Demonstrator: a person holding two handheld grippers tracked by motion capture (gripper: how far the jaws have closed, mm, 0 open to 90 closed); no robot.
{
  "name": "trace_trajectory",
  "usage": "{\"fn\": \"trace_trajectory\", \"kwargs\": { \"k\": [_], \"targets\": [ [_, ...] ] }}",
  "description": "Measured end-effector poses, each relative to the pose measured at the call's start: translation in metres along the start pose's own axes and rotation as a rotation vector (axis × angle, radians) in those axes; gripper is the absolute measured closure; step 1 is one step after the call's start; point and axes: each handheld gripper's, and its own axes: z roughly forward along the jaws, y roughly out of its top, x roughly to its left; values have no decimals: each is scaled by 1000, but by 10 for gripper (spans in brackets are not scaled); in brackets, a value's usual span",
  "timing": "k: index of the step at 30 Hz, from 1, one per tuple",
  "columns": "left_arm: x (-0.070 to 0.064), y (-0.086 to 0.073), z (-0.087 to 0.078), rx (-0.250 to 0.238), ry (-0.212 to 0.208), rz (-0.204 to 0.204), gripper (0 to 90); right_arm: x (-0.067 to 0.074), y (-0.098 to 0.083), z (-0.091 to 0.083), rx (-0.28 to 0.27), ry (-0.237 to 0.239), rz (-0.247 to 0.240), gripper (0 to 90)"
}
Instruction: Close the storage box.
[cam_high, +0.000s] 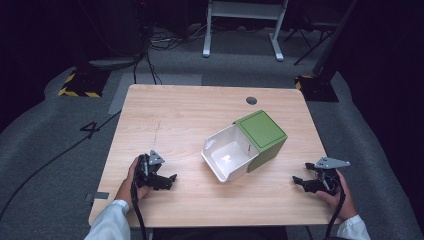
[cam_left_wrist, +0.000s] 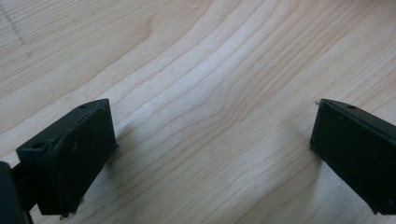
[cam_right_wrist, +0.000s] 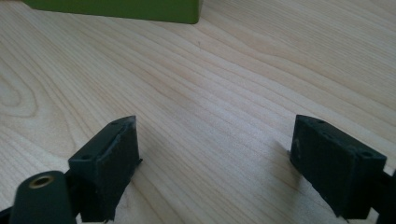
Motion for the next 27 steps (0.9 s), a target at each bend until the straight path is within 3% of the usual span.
{"fn": "trace_trajectory", "kwargs": {
  "k": [4, 9, 11, 12, 14, 17, 19, 21, 25, 27],
  "targets": [
    [-2, 1, 2, -7, -52, 45, 4, 0, 0, 0, 0, 1, 0, 154],
    [-4, 3, 4, -6, -72, 66, 7, -1, 0, 0, 2, 5, 5, 154],
    [-7, 6, 1, 11, -67, 100, 34, -1, 0, 0, 2, 6, 5, 154],
    [-9, 7, 0, -2, -57, 100, 67, -1, 0, 0, 2, 5, 5, 154],
    [-13, 10, -2, -10, -60, 116, 226, -1, 0, 0, 2, 6, 4, 154],
    [-16, 15, -4, -30, -96, 105, 165, -1, 0, 0, 2, 6, 4, 153],
    [-18, 19, -6, -55, -105, 94, 243, -1, 0, 0, 2, 6, 4, 154],
    [-21, 25, -7, -78, -119, 80, 232, -1, 0, 0, 1, 6, 4, 154],
    [-29, 37, -7, -105, -122, 77, 239, 0, 0, 0, 0, 4, 2, 154],
    [-32, 42, -6, -108, -112, 102, 227, -1, 0, 0, 1, 6, 4, 154]
  ]
}}
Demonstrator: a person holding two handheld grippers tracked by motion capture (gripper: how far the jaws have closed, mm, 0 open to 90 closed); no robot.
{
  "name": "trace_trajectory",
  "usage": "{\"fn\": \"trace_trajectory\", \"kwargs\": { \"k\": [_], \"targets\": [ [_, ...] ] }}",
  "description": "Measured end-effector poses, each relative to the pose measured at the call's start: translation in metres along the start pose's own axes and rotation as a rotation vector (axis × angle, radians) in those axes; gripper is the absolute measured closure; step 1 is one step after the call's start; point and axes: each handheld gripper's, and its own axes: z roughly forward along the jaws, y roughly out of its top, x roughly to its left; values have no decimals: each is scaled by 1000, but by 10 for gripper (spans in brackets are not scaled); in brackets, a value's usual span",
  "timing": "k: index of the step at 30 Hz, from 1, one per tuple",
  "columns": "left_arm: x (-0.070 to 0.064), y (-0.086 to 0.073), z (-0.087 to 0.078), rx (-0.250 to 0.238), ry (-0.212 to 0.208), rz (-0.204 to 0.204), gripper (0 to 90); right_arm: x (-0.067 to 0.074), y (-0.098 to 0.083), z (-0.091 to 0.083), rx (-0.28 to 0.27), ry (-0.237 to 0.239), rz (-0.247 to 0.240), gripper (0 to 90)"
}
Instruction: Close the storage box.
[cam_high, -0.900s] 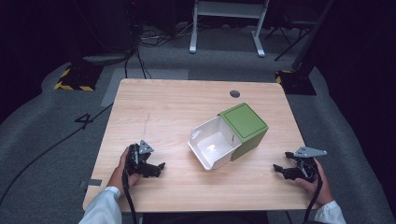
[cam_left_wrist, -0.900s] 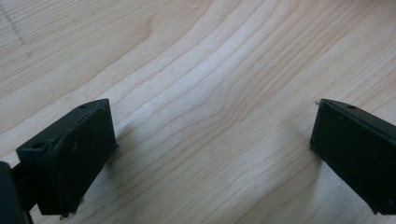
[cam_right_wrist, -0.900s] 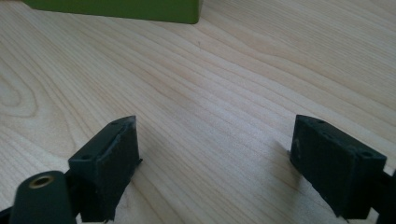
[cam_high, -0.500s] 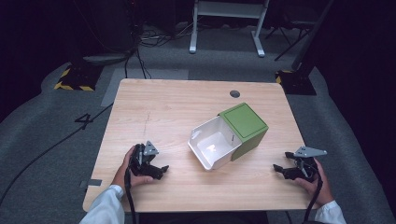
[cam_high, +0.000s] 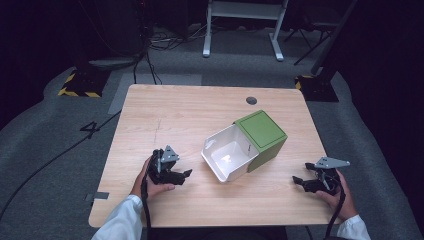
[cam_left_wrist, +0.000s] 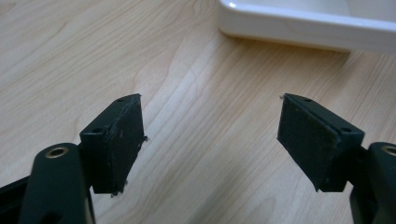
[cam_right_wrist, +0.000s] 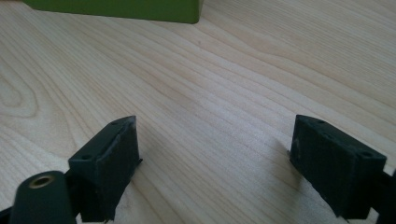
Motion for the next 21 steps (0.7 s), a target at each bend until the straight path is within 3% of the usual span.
{"fn": "trace_trajectory", "kwargs": {
  "k": [3, 10, 12, 14, 21],
  "targets": [
    [-2, 5, 0, -18, 16, 11, 211, 0, 0, 0, 0, -1, -1, 154],
    [-4, 20, 1, -79, -20, -26, 210, 0, 0, 0, 0, -1, -1, 154],
    [-5, 23, 4, -70, -18, -6, 212, 0, 0, 0, -1, -1, -2, 154],
    [-6, 24, 9, -58, -42, -11, 230, 0, 0, 0, 0, -1, -1, 154],
    [-13, 29, 23, -32, -48, 15, 228, 0, 0, 0, -1, -2, -2, 154]
  ]
}}
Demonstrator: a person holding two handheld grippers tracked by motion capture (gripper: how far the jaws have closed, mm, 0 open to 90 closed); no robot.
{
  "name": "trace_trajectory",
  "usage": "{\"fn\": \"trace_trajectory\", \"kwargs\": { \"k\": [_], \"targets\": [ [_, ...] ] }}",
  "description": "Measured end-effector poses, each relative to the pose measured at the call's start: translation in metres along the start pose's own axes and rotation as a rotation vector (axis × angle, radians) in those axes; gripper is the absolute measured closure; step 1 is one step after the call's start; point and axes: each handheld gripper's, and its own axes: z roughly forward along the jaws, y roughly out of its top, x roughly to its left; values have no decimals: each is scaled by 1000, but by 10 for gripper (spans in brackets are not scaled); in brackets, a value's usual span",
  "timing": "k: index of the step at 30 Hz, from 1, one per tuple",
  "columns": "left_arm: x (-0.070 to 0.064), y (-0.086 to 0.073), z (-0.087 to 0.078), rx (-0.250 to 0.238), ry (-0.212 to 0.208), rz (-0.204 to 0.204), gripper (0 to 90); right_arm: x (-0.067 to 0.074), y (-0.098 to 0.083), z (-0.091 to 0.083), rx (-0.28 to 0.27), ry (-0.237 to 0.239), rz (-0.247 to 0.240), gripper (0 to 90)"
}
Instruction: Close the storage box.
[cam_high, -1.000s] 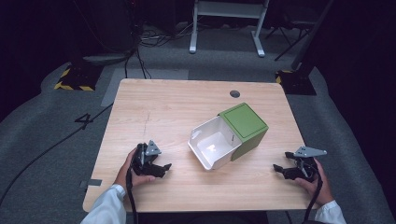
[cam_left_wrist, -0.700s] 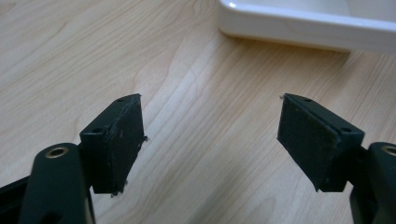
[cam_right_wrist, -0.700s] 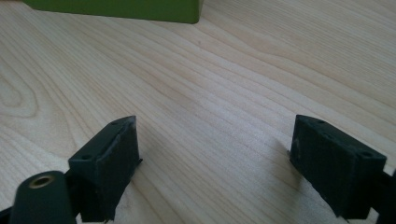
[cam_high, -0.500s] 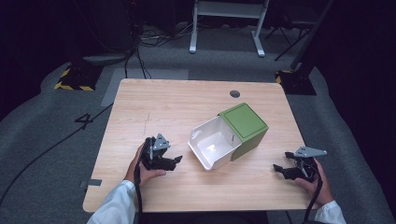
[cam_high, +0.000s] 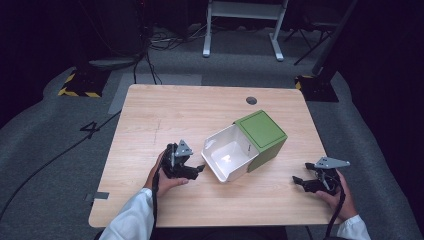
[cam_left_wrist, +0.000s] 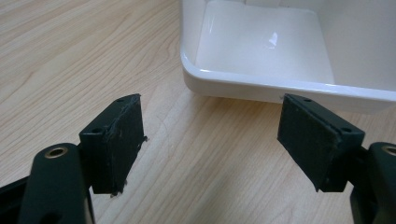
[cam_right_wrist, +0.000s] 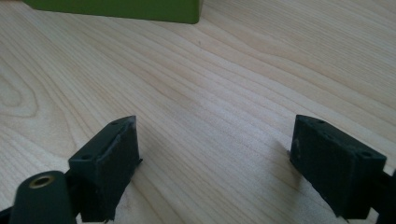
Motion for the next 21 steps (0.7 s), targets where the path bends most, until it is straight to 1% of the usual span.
{"fn": "trace_trajectory", "kwargs": {
  "k": [1, 4, 5, 6, 7, 9, 10, 11, 12, 13, 17, 18, 21],
  "targets": [
    [0, 0, 2, -1, -2, 0, 227, 0, 0, 0, 0, 0, 0, 154],
    [0, 3, 9, 18, -4, 16, 228, 0, 0, 0, 1, 0, 0, 154],
    [-1, 4, 10, 19, -6, 9, 227, 0, 0, 0, 0, 0, 0, 154],
    [1, 5, 11, 10, -15, 8, 227, 0, 0, 0, 0, 0, 0, 154],
    [1, 6, 12, -2, -25, -6, 216, 0, 0, 0, 0, 0, 0, 154],
    [2, 8, 12, -7, -23, -2, 219, 0, 0, 0, 0, 0, 0, 154],
    [2, 9, 12, -15, -27, -13, 219, 0, 0, 0, 1, 0, 0, 154],
    [2, 10, 12, -12, -34, 9, 241, 0, 0, 0, 0, 0, 0, 155],
    [2, 10, 12, -12, -34, 9, 283, 0, 0, 0, 0, 0, 0, 155],
    [2, 8, 13, 1, -31, 9, 291, 0, 0, 0, -1, 0, -1, 155],
    [4, 3, 15, 17, -45, -18, 265, 0, 0, 0, 0, -1, -3, 155],
    [4, 3, 17, 25, -44, -4, 270, 0, 0, 0, -1, -1, -3, 155],
    [2, 3, 22, 48, -48, 14, 277, 0, 0, 0, 0, -1, -3, 155]
  ]
}}
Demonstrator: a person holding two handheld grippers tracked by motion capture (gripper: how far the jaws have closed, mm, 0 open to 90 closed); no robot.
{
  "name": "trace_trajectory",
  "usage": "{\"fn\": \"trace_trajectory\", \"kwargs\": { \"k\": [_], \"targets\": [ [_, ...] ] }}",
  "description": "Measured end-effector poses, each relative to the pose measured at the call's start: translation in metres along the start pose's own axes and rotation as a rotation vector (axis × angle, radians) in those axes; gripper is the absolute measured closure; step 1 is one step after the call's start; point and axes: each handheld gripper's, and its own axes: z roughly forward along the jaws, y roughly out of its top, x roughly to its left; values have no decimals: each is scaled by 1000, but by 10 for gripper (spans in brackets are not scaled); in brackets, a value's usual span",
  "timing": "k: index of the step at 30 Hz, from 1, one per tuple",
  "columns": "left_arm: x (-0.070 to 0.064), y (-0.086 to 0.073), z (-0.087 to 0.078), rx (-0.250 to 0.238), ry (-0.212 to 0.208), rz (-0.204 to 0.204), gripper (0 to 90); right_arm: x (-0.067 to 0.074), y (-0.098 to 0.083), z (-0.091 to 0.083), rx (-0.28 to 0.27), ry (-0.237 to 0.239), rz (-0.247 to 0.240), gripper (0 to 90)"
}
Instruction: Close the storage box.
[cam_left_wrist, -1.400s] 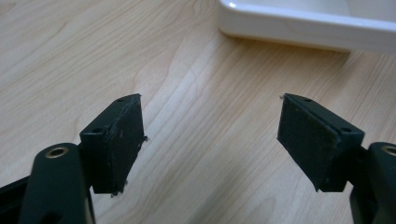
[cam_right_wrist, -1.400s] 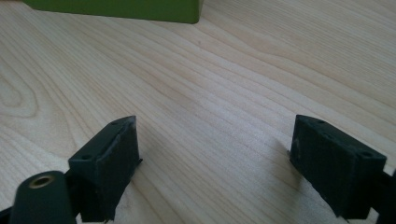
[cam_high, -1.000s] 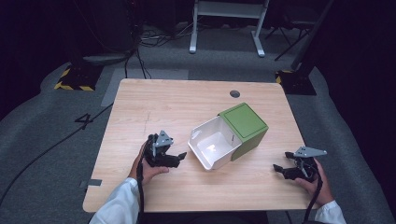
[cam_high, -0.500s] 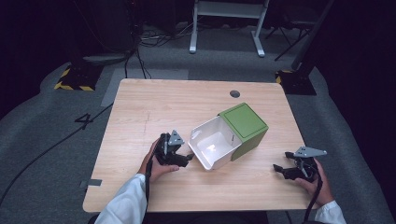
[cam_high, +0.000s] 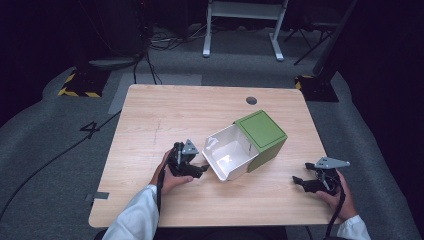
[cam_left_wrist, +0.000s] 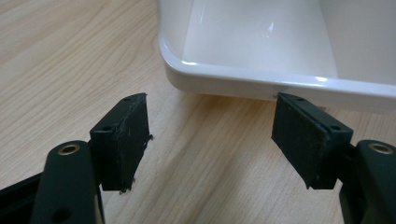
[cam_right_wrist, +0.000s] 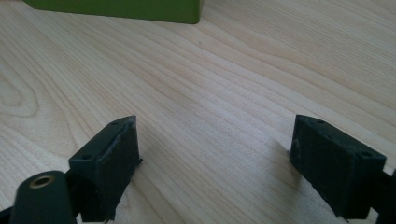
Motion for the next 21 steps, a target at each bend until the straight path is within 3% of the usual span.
{"fn": "trace_trajectory", "kwargs": {
  "k": [8, 15, 21],
  "targets": [
    [-3, 4, 7, -5, -1, 4, 277, 0, 0, 0, -1, 1, 1, 155],
    [-11, 13, 19, -5, -25, 28, 277, 0, 0, 0, 0, 1, 1, 155],
    [-14, 19, 28, -19, -16, 34, 278, 0, 0, 0, 0, 0, 0, 155]
  ]
}}
